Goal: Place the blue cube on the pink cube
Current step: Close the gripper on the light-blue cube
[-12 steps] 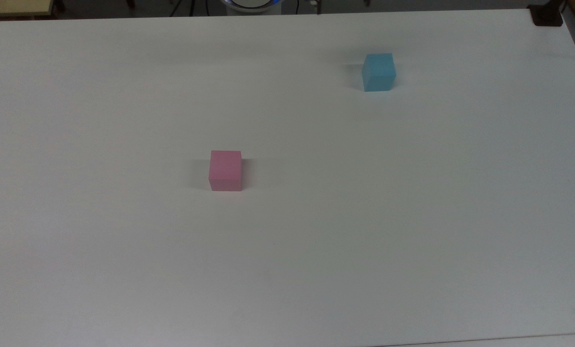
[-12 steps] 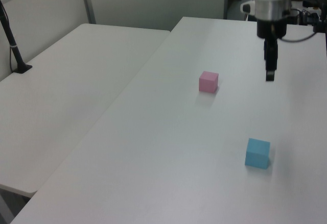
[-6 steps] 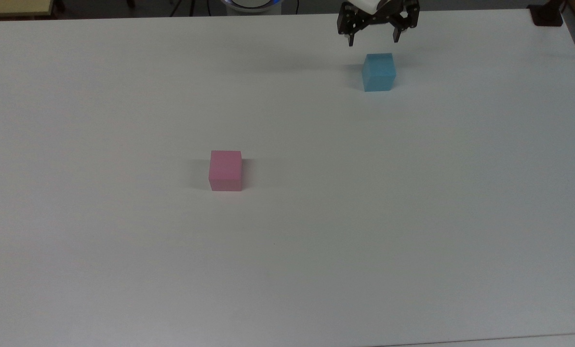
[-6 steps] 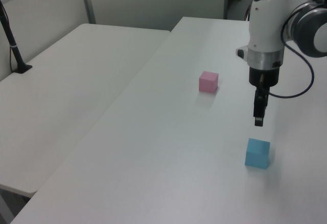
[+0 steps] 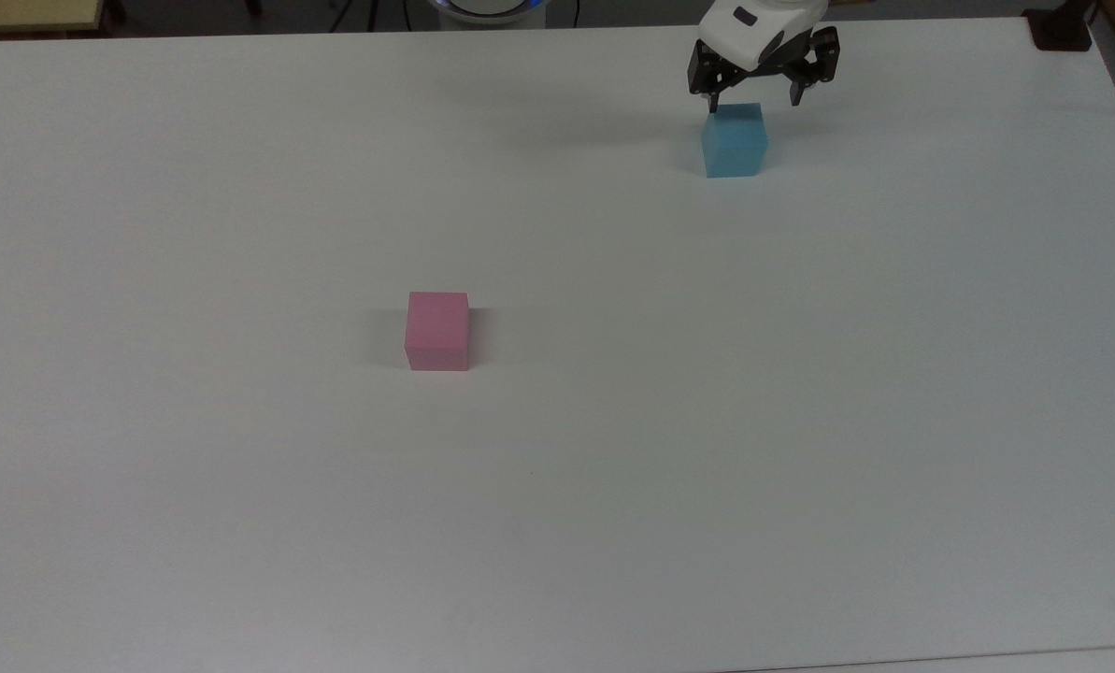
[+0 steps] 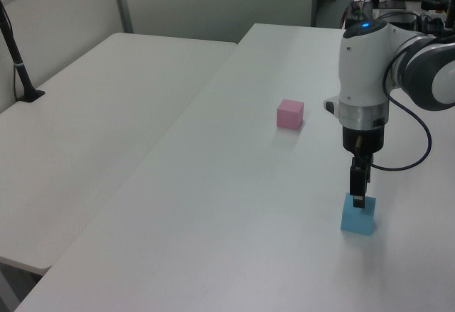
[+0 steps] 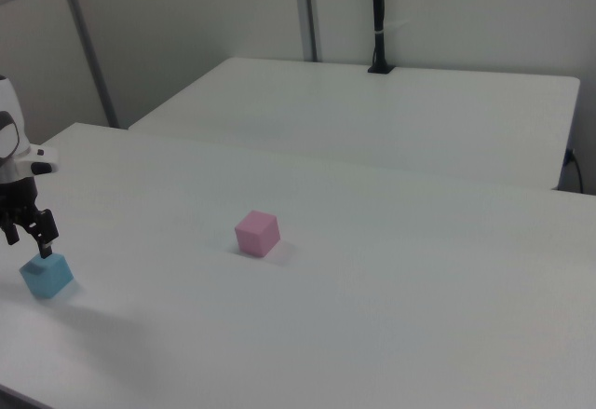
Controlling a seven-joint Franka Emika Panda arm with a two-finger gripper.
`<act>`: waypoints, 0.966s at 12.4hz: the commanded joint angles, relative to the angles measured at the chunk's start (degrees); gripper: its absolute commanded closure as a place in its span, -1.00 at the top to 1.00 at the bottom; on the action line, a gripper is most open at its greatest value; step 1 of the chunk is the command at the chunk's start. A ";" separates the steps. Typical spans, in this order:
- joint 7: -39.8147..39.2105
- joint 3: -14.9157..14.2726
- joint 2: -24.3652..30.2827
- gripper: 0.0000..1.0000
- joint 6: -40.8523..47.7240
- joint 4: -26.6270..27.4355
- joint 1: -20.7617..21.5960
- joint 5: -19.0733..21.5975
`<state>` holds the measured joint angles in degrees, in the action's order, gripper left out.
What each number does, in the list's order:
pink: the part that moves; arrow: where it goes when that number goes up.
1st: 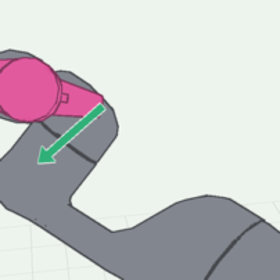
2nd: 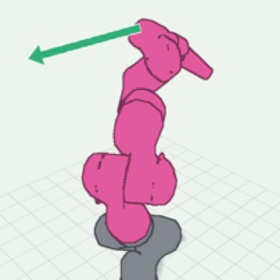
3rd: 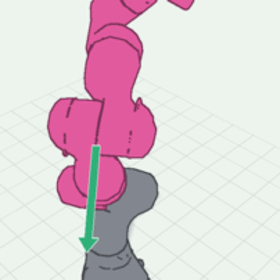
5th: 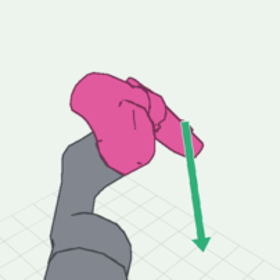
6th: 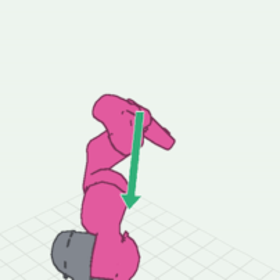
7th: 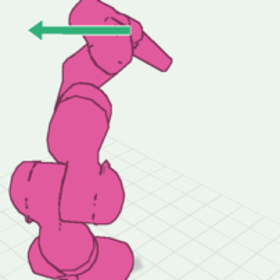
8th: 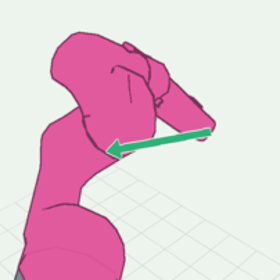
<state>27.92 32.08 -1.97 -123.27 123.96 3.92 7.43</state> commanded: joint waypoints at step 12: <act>11.37 -0.09 -6.38 -0.25 -3.29 -0.11 1.80 -11.39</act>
<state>36.89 32.10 -8.55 -125.82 124.08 5.51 -2.46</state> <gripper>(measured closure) 0.119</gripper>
